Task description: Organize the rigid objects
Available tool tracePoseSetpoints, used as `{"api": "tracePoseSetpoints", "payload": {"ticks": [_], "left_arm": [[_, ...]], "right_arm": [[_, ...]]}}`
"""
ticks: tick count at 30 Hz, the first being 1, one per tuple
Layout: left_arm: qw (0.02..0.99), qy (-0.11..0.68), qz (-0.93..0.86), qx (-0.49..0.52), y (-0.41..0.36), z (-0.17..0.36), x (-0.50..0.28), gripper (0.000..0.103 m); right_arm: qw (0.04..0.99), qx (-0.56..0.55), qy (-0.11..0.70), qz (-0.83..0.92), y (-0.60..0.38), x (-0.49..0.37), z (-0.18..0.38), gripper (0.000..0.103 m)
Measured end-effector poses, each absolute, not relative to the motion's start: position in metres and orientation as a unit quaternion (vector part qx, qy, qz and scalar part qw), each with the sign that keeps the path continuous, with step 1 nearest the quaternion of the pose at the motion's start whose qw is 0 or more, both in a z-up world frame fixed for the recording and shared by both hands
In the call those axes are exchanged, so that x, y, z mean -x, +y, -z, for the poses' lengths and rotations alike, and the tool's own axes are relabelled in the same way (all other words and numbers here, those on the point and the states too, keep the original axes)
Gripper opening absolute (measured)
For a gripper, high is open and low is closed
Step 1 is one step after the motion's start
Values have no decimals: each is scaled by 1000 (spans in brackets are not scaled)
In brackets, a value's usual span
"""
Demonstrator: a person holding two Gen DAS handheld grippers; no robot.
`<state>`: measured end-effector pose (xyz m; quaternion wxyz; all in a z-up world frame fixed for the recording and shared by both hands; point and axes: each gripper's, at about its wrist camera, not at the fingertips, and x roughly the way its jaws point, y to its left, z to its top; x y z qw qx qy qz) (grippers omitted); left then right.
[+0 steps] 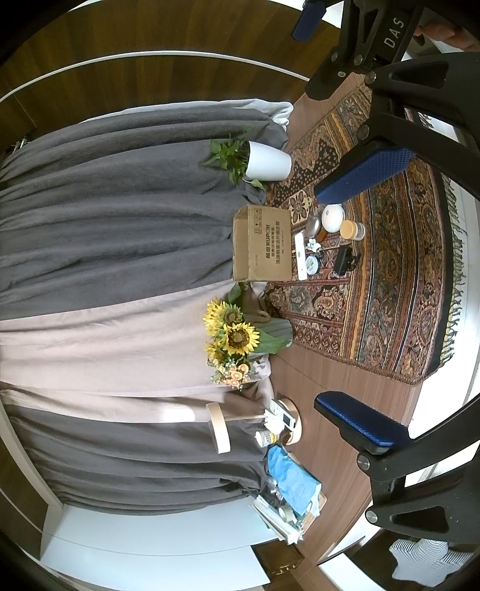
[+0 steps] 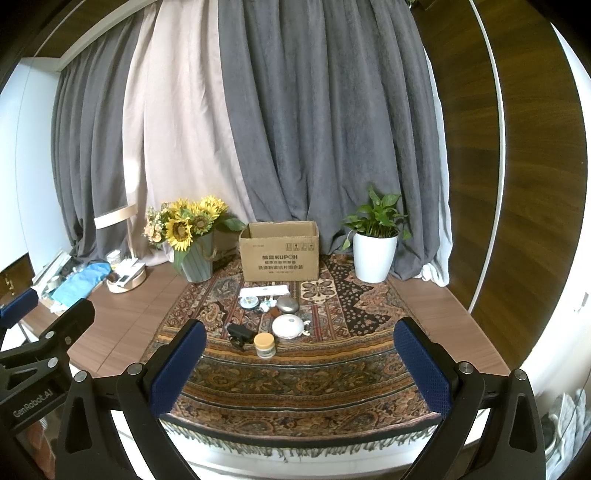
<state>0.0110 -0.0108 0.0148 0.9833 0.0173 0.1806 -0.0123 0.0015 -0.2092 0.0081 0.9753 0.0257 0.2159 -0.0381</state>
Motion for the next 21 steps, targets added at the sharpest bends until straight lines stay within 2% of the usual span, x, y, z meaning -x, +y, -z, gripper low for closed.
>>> {"api": "tracePoseSetpoints", "payload": {"ticks": [21], "left_arm": [[982,186,16,-15,-22,-6,-17,103]], "right_arm": [[976,-26,215,38,-209,-1,-8,103]]}}
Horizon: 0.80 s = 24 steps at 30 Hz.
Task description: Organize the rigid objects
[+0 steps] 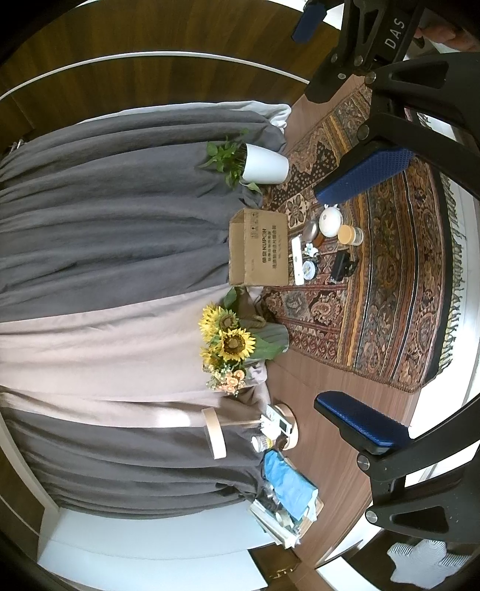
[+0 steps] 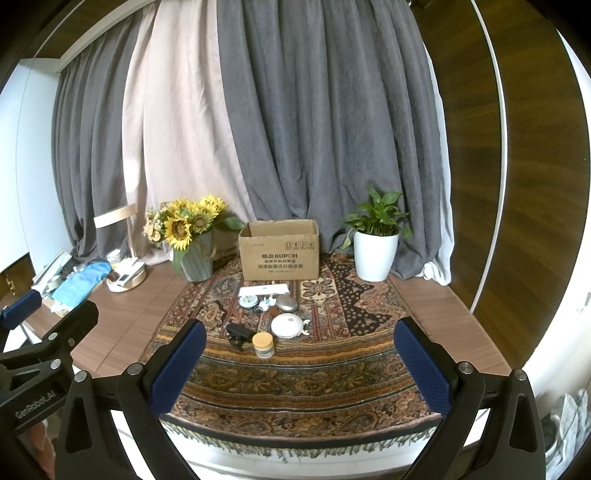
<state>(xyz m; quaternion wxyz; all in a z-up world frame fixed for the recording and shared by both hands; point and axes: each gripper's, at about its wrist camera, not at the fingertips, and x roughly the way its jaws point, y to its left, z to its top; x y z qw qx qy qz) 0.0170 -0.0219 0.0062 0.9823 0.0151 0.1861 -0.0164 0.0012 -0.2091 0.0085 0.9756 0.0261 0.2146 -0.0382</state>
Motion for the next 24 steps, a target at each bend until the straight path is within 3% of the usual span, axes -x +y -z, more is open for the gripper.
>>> {"api": "tracePoseSetpoints", "payload": {"ticks": [11,24], "left_arm": [[975,218,24,-26,-22,24,-48,103],[965,237,88,-66,-8,71,-143,103]], "right_arm": [[971,-25,236,30,-204,-23,14,103],[961,-26,272,39,-180,-100,64,99]]}}
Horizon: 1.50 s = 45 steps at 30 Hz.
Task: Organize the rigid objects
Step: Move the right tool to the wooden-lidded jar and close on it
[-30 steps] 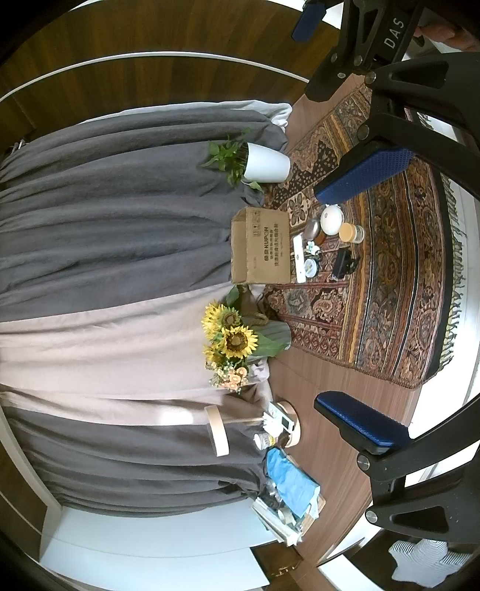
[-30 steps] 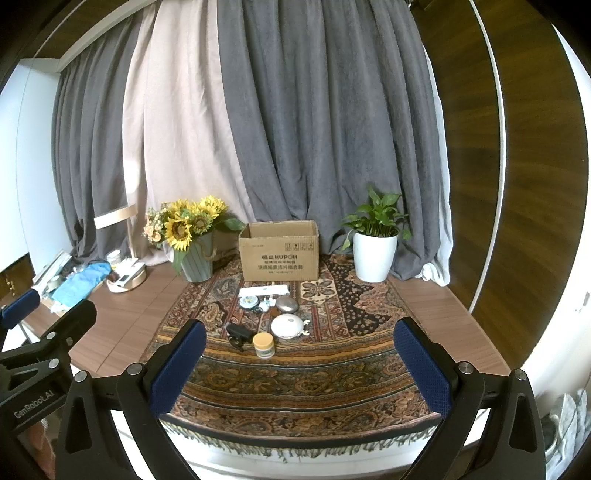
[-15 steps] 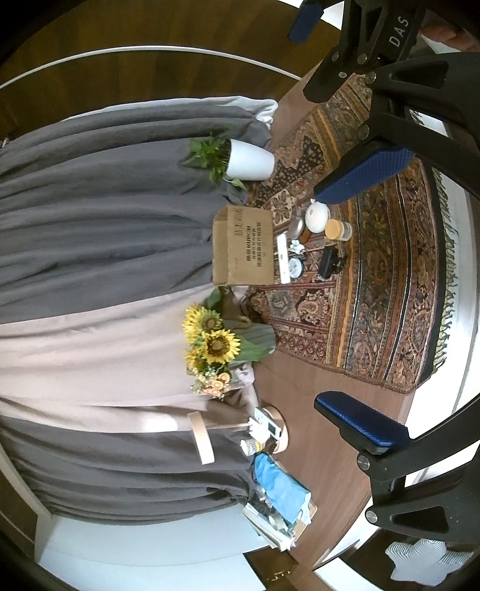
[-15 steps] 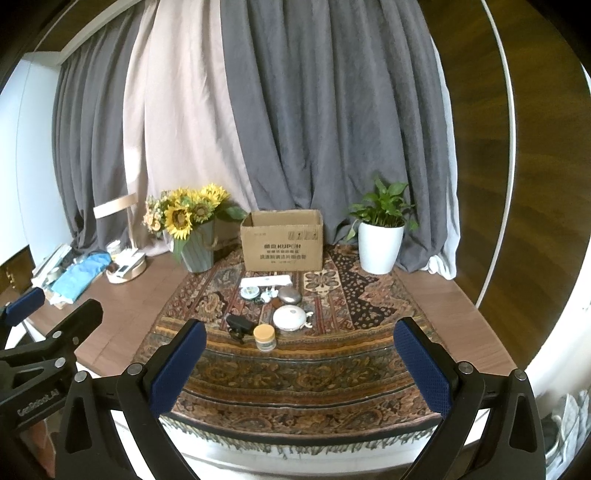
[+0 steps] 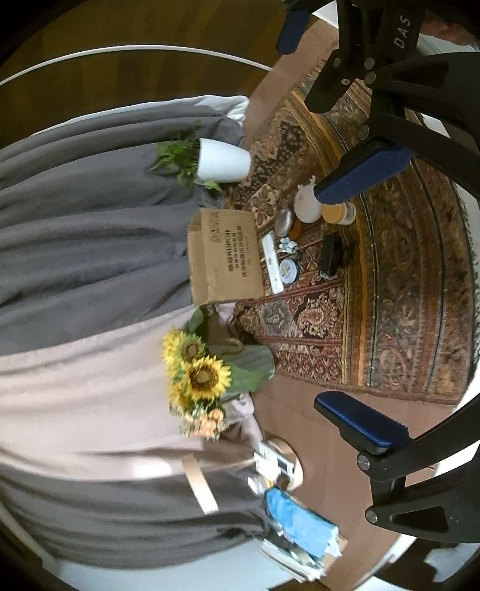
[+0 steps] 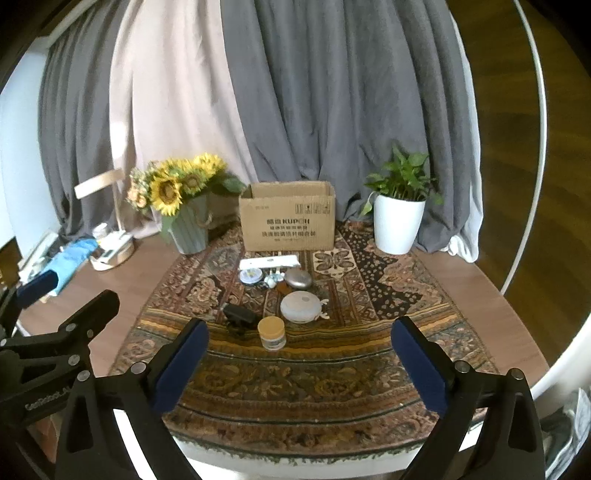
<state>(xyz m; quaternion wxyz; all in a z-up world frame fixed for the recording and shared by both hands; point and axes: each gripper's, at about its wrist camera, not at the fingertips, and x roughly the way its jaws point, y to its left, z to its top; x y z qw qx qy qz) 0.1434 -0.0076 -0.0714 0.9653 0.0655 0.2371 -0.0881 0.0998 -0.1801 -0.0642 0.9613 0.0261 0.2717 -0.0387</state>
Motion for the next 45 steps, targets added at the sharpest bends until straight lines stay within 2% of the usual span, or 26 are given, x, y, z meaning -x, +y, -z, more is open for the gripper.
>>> {"api": "tracePoseSetpoints", "payload": {"ticks": [5,14,30,34,37,43,45], "left_arm": [[956,250,118,-97,-10,92,-188,103],[930,317,163,-87,-21,140,-249,103],[904,361,213,-81,-53,202,-300,99],[904,362,207,-97,-60,210,-311,99],[902,370,200,-95,-60,217,-321,99],[894,385,210,-88,-67,223,-334,99],[892,388,212,-93,-70,225,-336,94]], "right_arm": [[953,-30,298,54,-173,-134,87,96],[932,-47,351,80,-170,-180,135,87],[906,-78,415,3,-185,-233,210,73],[907,-65,417,-16,-177,-240,218,72],[905,-72,419,-21,-175,-249,222,67],[906,-80,415,-17,-178,-260,224,63],[907,-73,414,-18,-177,-264,224,61]]}}
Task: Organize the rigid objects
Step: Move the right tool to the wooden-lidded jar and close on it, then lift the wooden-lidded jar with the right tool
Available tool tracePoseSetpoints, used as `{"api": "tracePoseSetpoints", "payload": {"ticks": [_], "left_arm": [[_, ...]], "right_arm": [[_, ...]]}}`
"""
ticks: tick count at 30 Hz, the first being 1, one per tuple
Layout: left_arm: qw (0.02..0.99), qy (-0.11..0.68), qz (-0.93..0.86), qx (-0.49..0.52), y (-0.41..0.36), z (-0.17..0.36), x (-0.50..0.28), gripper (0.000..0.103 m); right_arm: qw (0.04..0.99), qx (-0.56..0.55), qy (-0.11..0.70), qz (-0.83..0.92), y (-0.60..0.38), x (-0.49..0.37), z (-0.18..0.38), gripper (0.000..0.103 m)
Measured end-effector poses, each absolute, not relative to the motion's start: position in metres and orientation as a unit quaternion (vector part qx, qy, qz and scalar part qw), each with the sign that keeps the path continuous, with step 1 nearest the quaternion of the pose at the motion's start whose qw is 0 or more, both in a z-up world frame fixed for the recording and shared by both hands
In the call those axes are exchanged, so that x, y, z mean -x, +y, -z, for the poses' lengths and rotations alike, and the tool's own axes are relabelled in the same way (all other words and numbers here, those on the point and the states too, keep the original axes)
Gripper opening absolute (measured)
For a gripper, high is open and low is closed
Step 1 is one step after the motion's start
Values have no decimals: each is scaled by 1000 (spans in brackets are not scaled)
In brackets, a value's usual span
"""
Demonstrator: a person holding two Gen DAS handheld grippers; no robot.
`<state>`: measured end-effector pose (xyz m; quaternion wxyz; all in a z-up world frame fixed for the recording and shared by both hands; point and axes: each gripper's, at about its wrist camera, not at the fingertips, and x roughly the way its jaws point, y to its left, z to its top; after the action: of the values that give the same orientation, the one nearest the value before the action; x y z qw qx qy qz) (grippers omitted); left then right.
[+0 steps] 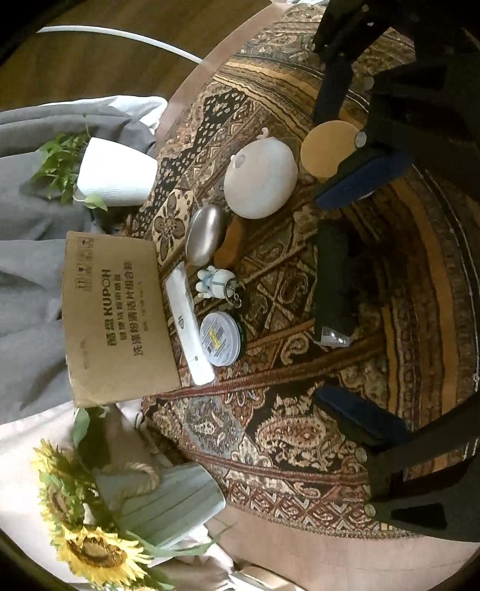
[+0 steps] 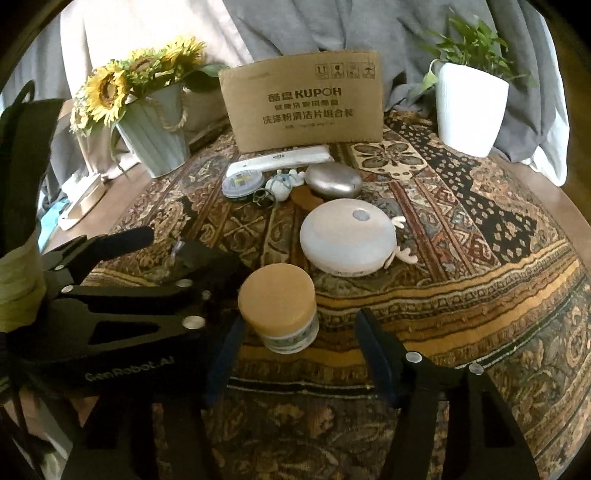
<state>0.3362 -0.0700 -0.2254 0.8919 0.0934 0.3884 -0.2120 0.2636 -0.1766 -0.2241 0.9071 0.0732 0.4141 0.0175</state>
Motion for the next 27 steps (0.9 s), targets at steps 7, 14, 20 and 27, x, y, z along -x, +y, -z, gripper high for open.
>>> {"api": "tracePoseSetpoints", "payload": {"ticks": [7,14,20,27], "left_arm": [[880,405,229,-94,-74,230,-339,71],[890,388,211,-108,-66,220,-328,71],[897,382,196,-102,-55,208,-321,71],[905,370,187,-97,-46,186,-311,71]], "right_arm": [[908,-52,414,-30,-169,-268,227,42],[910,-53,411,-13,-175,-261,224,42],[912,-66,404,8,-180,-256,215,42],[920,-63,386,25,-178,-247,192,42]]}}
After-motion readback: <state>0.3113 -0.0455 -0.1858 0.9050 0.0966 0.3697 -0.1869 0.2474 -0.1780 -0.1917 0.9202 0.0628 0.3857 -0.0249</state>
